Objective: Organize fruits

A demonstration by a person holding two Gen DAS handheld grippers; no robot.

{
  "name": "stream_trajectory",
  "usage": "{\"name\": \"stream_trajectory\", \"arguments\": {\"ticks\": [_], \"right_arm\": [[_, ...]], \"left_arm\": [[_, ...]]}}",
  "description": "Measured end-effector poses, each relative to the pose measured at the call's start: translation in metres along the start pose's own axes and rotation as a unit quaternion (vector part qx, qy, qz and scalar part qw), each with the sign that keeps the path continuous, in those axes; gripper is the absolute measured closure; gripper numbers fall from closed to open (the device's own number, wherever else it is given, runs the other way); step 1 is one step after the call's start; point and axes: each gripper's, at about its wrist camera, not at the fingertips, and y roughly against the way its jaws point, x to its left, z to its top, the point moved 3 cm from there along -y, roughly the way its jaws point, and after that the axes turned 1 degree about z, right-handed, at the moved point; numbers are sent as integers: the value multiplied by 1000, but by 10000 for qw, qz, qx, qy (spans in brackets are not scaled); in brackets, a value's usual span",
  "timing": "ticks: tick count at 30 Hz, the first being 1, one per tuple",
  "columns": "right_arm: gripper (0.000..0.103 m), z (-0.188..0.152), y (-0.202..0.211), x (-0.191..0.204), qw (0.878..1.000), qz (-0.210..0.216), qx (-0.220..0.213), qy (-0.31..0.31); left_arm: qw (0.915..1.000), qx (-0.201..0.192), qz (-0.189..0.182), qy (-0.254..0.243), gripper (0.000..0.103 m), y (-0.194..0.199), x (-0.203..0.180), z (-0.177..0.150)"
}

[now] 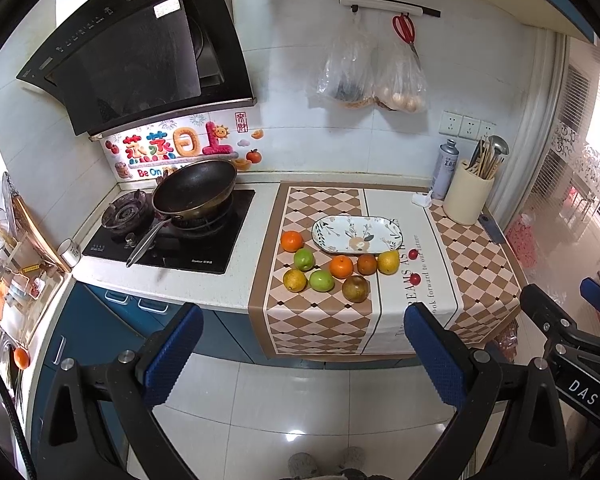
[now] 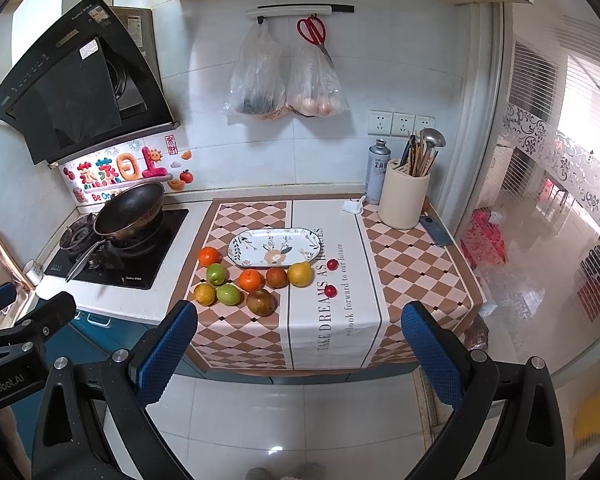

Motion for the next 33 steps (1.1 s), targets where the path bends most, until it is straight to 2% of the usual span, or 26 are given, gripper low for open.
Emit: {"name": "stream_trajectory", "arguments": {"ticks": [3,5,6,10,21,33], "right_arm": [[0,0,0,-1,10000,3,-6,1],[0,0,0,-1,10000,-10,-14,-2],[0,11,-5,4,10000,-10,-15,-12],[0,15,-11,6,10000,2,-11,-39],[0,15,-9,4,10000,21,-20,-54],[0,17,-9,5,10000,27,-23,-67]], "left_arm": [[10000,0,1,-14,0,-5,-3,4],[10000,-11,2,12,0,5,2,-4],[10000,-11,3,11,0,3,2,-3],[10000,-9,3,5,0,3,1,-2],[10000,-9,14,3,0,4,2,-2],[10000,-6,32,34,0,-4,-5,13]]}}
